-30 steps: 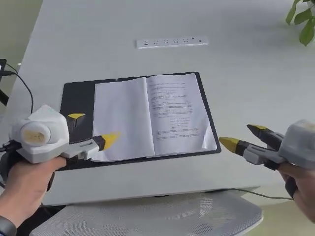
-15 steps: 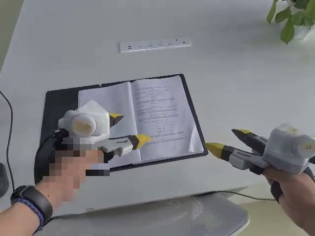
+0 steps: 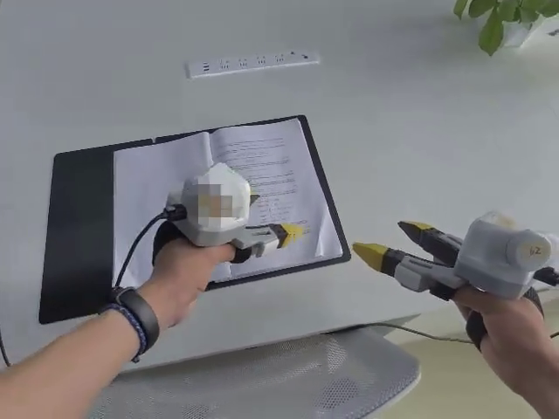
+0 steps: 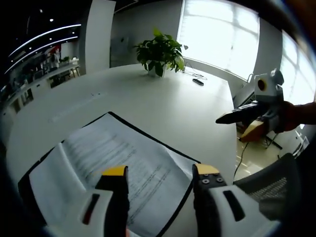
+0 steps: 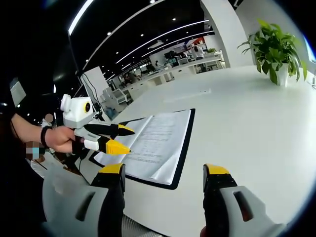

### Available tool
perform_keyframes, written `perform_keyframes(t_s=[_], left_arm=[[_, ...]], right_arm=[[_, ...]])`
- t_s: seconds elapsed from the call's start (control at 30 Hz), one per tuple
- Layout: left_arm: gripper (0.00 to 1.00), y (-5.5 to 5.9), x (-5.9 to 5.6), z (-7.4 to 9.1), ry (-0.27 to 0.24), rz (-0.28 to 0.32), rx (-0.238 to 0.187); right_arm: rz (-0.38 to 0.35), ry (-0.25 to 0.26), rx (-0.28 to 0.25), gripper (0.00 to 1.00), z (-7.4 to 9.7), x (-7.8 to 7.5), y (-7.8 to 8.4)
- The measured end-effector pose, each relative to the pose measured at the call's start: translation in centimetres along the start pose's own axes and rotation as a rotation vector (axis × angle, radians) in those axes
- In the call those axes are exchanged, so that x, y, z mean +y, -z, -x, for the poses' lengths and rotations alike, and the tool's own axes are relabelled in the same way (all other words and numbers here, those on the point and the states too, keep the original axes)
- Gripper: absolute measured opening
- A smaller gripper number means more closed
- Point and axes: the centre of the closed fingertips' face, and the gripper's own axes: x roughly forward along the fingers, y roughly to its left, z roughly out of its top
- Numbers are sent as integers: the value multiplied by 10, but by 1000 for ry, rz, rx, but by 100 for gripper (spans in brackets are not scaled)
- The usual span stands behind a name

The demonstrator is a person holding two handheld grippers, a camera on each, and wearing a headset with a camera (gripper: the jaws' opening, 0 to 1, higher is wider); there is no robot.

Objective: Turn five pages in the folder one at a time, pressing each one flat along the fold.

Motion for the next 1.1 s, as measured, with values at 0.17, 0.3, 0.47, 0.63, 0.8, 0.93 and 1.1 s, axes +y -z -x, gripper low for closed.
perform_keyframes(t_s=[0.17,0.3,0.47,0.63,0.8,0.93,1.1], left_arm=[[49,10,-13,-27,13,15,17],[48,18,-17,-41,17,18,37],[47,20,-21,-48,26,41,43],[43,22,-22,-58,15,18,42],[37,26,-29,-70,-2,6,42],[34,36,-32,-74,-69,-109,51],[33,40,-33,-75,-95,-136,49]], right_arm=[[-4,2,2,63,0,-5,1],[-8,3,4,63,0,-10,1],[-11,6,3,63,-1,-12,0],[-20,7,7,62,-1,-14,0],[-23,4,15,62,-2,-15,4],[-27,8,19,62,0,-16,5],[-36,18,13,62,4,-19,5]])
